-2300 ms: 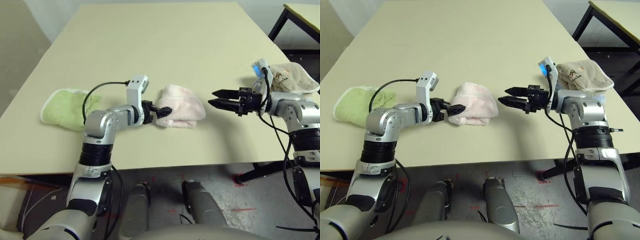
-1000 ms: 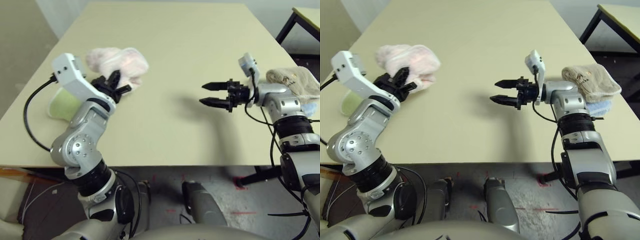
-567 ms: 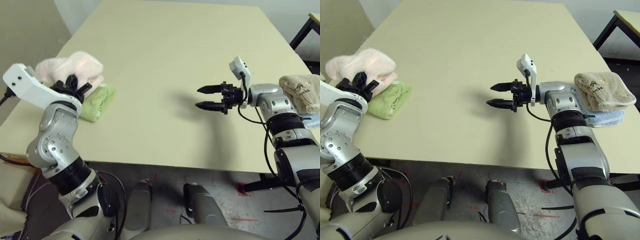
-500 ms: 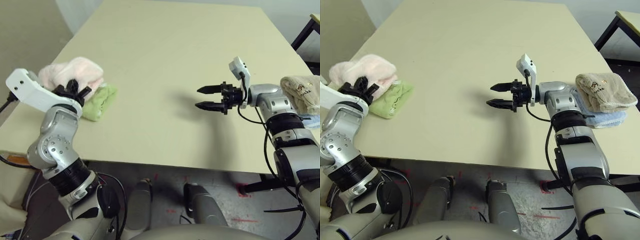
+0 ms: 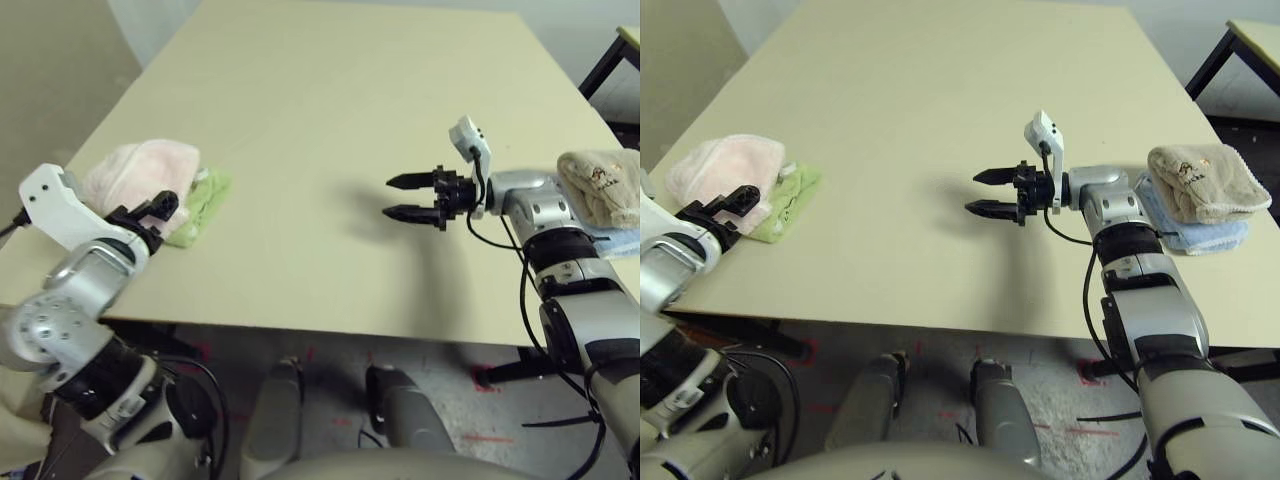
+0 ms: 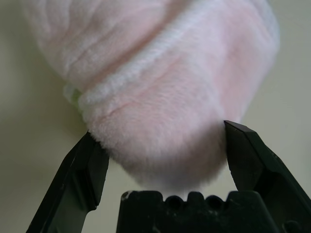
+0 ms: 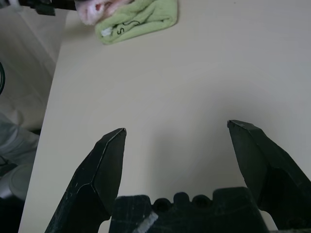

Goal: Fold the towel and set it aside.

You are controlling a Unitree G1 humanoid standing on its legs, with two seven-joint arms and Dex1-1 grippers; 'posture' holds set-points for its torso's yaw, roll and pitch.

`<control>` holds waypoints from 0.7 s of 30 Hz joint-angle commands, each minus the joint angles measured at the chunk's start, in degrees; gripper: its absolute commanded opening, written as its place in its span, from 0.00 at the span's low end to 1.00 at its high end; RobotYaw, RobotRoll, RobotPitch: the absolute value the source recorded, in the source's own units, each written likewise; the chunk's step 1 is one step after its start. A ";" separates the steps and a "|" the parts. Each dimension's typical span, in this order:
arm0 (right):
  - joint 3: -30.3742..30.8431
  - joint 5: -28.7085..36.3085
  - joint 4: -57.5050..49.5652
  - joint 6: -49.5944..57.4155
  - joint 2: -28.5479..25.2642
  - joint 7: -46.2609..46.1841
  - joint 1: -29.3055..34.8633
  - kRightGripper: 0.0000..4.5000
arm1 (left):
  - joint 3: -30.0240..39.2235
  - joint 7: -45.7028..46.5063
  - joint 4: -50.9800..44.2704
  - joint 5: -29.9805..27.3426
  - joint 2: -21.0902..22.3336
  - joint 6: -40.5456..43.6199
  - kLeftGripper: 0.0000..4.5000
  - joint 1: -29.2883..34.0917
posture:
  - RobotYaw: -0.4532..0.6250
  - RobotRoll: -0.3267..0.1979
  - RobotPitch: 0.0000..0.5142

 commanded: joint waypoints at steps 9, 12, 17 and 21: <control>-6.51 1.04 6.65 -4.10 0.28 -12.09 -2.05 1.00 | 0.58 -19.12 -5.43 -23.84 25.18 -5.54 0.99 14.35 | 0.72 0.62 0.26; -12.73 2.66 9.48 -8.63 0.07 -23.73 -3.43 1.00 | -0.68 -25.05 -4.66 -18.68 25.37 -18.87 0.99 10.97 | 0.72 0.62 0.25; -20.71 1.60 11.01 -19.92 -3.53 -45.29 -2.02 1.00 | -11.35 -27.36 3.99 -3.49 22.22 -39.09 0.99 3.85 | 0.68 0.62 0.23; -22.64 -1.04 8.78 -27.06 -7.04 -56.05 2.27 1.00 | -19.26 -32.19 12.67 7.26 21.46 -51.73 0.99 1.92 | 0.64 0.62 0.19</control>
